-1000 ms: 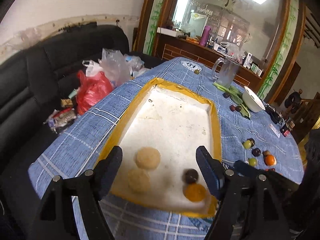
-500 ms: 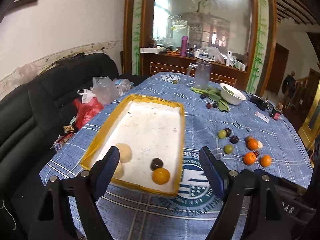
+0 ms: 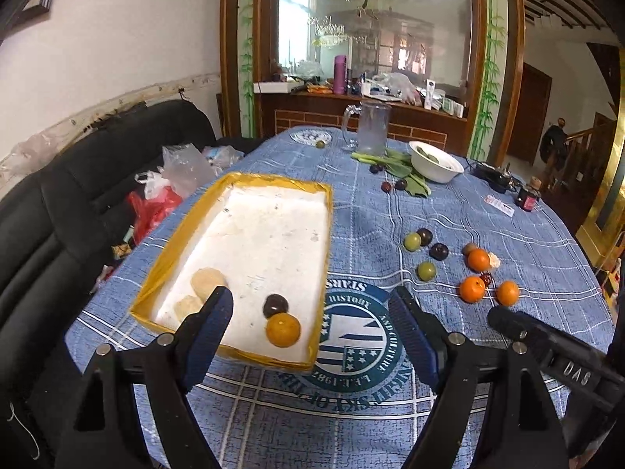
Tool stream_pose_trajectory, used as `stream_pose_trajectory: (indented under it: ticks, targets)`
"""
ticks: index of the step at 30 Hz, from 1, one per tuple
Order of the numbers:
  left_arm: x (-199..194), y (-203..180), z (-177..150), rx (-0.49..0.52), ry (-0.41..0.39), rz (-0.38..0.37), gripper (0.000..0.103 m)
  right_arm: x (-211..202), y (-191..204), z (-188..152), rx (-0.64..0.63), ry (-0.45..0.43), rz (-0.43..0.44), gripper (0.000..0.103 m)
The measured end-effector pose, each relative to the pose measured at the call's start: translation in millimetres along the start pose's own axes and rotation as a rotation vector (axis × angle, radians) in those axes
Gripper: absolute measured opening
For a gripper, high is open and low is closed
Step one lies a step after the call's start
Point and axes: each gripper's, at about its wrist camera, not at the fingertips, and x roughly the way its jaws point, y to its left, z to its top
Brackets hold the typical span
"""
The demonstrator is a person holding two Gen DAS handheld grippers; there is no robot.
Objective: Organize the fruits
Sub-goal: 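Move both open tools back to the fruit cluster, then grasp a tangerine with the right tool while the left tool grasps another tangerine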
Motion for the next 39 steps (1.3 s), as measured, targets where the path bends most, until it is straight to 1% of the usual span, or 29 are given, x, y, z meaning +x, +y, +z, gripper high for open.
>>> stream_pose_trajectory:
  ticks: [2, 6, 9, 11, 14, 17, 21, 25, 29, 30, 31, 32, 35, 36, 39]
  targets:
    - [7.4, 1.6, -0.1, -0.008, 0.018, -0.012, 0.081, -3.6, -15.3, 7.3, 0.02, -0.013, -0.026, 0.069]
    - [22.8, 0.2, -1.6, -0.013, 0.05, -0.041, 0.081, -9.1, -49.3, 25.9, 0.037, -0.03, -0.128, 0.069]
    - [40.8, -10.2, -3.4, 0.003, 0.085, -0.08, 0.081, -5.3, -73.8, 40.2, 0.035, -0.013, -0.2, 0.068]
    - [53.1, -20.3, -5.8, 0.013, 0.115, -0.118, 0.081, -0.4, -85.2, 47.5, 0.033, 0.002, -0.225, 0.068]
    - [67.8, -37.7, -5.7, 0.043, 0.147, -0.169, 0.081, 11.6, -95.3, 54.1, 0.027, 0.041, -0.23, 0.068]
    - [80.9, -55.6, -0.8, 0.066, 0.166, -0.242, 0.081, 23.7, -96.6, 50.3, -0.001, 0.08, -0.227, 0.068]
    - [98.2, -76.2, 7.6, 0.086, 0.178, -0.292, 0.081, 39.9, -96.6, 43.8, -0.034, 0.112, -0.23, 0.068]
    - [107.5, -99.2, 8.6, 0.145, 0.18, -0.321, 0.081, 47.3, -96.9, 40.5, -0.057, 0.13, -0.236, 0.068]
    - [112.7, -118.5, 3.9, 0.219, 0.17, -0.32, 0.081, 51.8, -92.3, 40.4, -0.094, 0.136, -0.249, 0.068]
    - [114.2, -121.6, 3.0, 0.231, 0.171, -0.322, 0.08, 53.5, -91.0, 40.8, -0.103, 0.138, -0.254, 0.066]
    - [115.9, -124.2, 2.2, 0.239, 0.172, -0.327, 0.079, 56.0, -89.0, 40.8, -0.115, 0.142, -0.262, 0.061]
    - [117.9, -126.8, 1.5, 0.249, 0.176, -0.335, 0.079, 58.0, -86.8, 41.1, -0.127, 0.143, -0.268, 0.058]
    - [125.0, -135.9, -0.6, 0.278, 0.199, -0.358, 0.078, 62.5, -82.0, 42.2, -0.155, 0.148, -0.276, 0.044]
    - [127.5, -139.9, -1.3, 0.293, 0.21, -0.368, 0.078, 62.8, -81.7, 42.3, -0.159, 0.147, -0.281, 0.037]
    - [132.8, -148.6, -1.7, 0.329, 0.224, -0.387, 0.078, 58.8, -88.3, 43.7, -0.123, 0.139, -0.261, 0.036]
